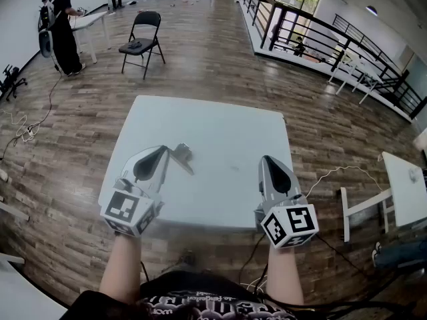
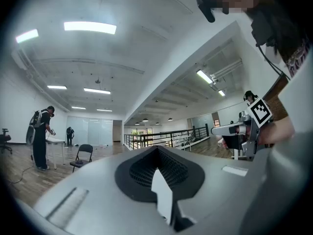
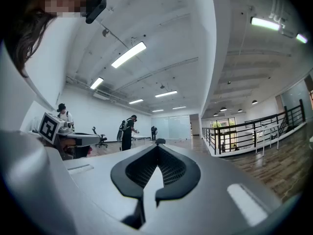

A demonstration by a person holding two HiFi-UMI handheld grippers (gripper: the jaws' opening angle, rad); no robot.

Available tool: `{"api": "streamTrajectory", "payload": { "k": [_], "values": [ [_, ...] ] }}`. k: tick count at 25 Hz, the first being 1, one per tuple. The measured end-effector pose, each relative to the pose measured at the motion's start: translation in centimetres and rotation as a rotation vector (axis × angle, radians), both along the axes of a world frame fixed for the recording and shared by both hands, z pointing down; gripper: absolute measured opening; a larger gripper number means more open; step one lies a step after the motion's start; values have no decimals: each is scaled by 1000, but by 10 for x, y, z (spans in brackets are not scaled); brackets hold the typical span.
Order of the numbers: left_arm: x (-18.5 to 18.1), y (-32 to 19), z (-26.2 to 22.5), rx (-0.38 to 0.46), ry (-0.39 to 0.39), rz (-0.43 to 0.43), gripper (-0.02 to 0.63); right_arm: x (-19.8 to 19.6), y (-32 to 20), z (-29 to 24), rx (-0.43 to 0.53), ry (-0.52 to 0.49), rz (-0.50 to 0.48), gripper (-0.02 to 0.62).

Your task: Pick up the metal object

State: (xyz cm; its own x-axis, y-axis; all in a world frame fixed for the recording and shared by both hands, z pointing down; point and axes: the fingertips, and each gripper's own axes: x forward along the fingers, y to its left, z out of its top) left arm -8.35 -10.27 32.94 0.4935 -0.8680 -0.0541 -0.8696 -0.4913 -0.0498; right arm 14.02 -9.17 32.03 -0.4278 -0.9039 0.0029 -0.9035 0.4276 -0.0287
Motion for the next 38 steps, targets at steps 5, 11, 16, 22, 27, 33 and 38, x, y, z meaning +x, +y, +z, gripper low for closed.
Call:
{"api": "streamTrajectory", "payload": {
  "k": [5, 11, 16, 22, 27, 33, 38],
  "values": [
    [0, 1, -3, 7, 0, -32, -5, 0, 1, 1, 1, -7, -12, 12],
    [-4, 2, -3, -6, 23, -81, -5, 0, 1, 0, 4, -19, -30, 12],
    [7, 8, 4, -24, -3, -58, -5, -3, 3, 3, -1, -21, -66, 12],
    [10, 14, 6, -23, -32, -59, -5, -6, 4, 6, 2, -34, -91, 12],
    [6, 12, 9, -35, -35, -80, -5, -10, 1, 7, -3, -39, -106, 12],
    [-5, -14, 23, -58, -31, -65, -5, -16, -21, 20, -20, -36, -87, 11],
    [-9, -42, 30, -55, -49, -30, -5, -26, -45, 20, -9, -32, -67, 12]
  ]
}}
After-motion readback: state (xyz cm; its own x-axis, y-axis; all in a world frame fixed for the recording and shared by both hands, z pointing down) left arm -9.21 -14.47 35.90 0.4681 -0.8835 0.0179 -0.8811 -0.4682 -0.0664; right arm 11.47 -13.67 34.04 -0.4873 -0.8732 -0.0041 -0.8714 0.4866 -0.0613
